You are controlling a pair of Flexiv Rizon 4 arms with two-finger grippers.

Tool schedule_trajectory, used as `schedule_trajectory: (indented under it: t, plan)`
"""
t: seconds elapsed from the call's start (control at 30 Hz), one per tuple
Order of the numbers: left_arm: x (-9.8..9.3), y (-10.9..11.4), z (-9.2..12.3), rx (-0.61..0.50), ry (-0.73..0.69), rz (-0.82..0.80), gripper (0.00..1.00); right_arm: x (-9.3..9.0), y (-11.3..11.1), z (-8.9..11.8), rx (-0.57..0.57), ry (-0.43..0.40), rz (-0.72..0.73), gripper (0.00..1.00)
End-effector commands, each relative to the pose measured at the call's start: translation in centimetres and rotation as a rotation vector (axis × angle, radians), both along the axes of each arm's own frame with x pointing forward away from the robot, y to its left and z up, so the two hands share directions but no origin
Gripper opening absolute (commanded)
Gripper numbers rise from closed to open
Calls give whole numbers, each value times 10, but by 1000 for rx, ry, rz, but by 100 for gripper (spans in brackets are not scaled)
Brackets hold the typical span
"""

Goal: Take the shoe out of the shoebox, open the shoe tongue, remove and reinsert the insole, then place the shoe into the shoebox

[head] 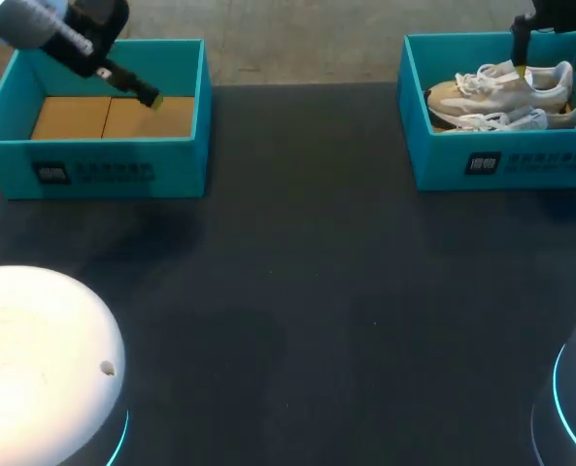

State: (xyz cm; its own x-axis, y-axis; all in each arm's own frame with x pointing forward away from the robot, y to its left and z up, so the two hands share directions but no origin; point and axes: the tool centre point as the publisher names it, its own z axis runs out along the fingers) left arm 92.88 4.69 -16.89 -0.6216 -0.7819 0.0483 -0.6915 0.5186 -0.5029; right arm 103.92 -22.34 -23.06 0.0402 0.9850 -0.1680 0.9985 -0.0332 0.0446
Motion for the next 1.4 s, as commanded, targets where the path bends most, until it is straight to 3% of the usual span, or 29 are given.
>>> schedule_trajectory:
  t: [0.03, 0.33, 0.53, 1.0, 1.4]
  plan:
    - [9, -5, 3, 124, 358, 542, 100, -20, 7, 10, -14, -45, 11, 100]
    - [12, -1, 8, 116, 489, 655, 100, -54, 17, 31, -2, -31, 23, 100]
    - [18, 8, -1, 87, 540, 774, 100, -77, 25, 32, 21, -15, 21, 100]
    - [28, 13, -33, 117, 513, 754, 100, -120, 44, 27, 54, -12, -15, 100]
    - [32, 19, -35, 73, 494, 832, 100, -138, 42, 30, 108, -82, -123, 100]
